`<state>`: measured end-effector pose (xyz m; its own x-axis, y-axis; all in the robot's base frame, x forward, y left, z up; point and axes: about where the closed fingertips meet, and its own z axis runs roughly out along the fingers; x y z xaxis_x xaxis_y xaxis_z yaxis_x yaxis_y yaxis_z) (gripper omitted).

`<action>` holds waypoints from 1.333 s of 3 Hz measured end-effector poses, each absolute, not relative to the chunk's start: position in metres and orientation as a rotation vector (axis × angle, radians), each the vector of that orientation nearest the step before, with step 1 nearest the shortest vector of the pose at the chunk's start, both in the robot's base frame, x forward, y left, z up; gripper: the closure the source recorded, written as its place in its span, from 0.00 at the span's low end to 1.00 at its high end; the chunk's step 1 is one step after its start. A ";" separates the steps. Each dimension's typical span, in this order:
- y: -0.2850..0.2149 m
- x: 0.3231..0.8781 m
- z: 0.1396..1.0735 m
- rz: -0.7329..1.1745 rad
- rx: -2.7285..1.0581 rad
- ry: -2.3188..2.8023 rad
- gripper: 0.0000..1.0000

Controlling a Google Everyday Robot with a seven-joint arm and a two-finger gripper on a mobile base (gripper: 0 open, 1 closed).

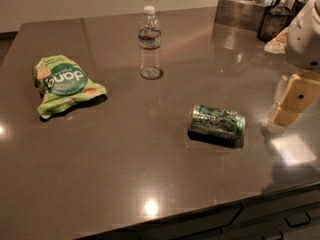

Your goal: Pick green can

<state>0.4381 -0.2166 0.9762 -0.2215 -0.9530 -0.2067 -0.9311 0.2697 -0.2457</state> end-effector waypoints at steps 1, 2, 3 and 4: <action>-0.215 0.438 0.977 -0.108 -1.733 2.228 0.00; -0.202 0.438 0.950 -0.081 -1.817 2.246 0.00; -0.183 0.436 0.927 0.010 -1.865 2.242 0.00; -0.160 0.435 0.903 0.078 -1.918 2.213 0.00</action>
Offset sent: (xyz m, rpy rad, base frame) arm -0.0012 0.0233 -0.0542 -0.0987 0.1401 0.0876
